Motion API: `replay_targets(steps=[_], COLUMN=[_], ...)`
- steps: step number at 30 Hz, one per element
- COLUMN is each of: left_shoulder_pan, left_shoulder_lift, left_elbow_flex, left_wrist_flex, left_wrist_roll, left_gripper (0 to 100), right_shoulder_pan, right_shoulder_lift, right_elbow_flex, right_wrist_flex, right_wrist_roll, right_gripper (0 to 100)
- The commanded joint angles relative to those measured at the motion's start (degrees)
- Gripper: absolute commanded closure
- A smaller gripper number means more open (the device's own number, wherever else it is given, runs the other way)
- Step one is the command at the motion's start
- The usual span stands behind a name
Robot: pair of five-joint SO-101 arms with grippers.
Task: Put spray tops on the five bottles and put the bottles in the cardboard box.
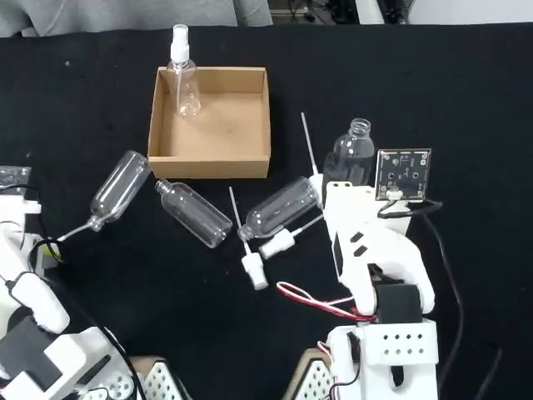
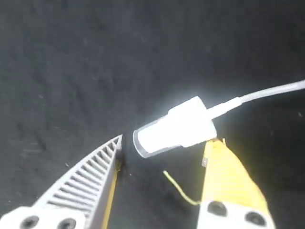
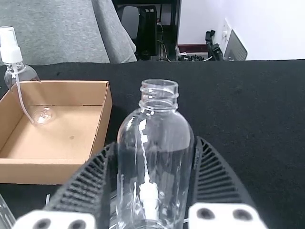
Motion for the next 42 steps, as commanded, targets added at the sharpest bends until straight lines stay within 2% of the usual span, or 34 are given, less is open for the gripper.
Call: replay_targets(steps=[1,5,9,12,17,30,33,39,42], left_shoulder_pan=[-0.7,-0.7,-0.7,-0.7,-0.7,-0.2,-0.2,-0.5,-0.3], left_shoulder_lift=[-1.7,-1.6,-2.1,-2.2,-2.2,-1.6,-1.6,-1.6,-1.6], left_elbow_flex=[-2.9,-2.4,-2.3,-3.4,-8.3,-17.3,-17.5,-17.5,-17.5], left_wrist_flex=[-3.2,-6.7,-6.7,-2.2,10.0,24.6,25.6,25.2,25.2], left_wrist_roll=[2.0,3.8,4.7,4.7,6.2,27.6,36.5,58.6,65.5], left_gripper=[75,75,75,75,75,75,75,75,75], right_shoulder_pan=[0.8,0.8,0.8,0.8,0.8,0.8,0.8,0.8,0.8], right_shoulder_lift=[-0.7,-0.7,-0.7,-0.7,-0.7,-0.9,-0.9,-0.9,-0.9], right_elbow_flex=[-0.2,-0.2,-0.2,-0.2,-0.2,-0.2,-0.2,-0.2,-0.2], right_wrist_flex=[-1.8,-1.8,-1.8,-1.8,-1.8,-1.8,-1.8,-1.8,-1.8], right_wrist_roll=[0.3,0.3,0.3,0.3,0.3,0.3,0.3,0.3,0.3], right_gripper=[88.1,88.1,88.1,88.1,88.1,88.1,88.1,88.1,88.1])
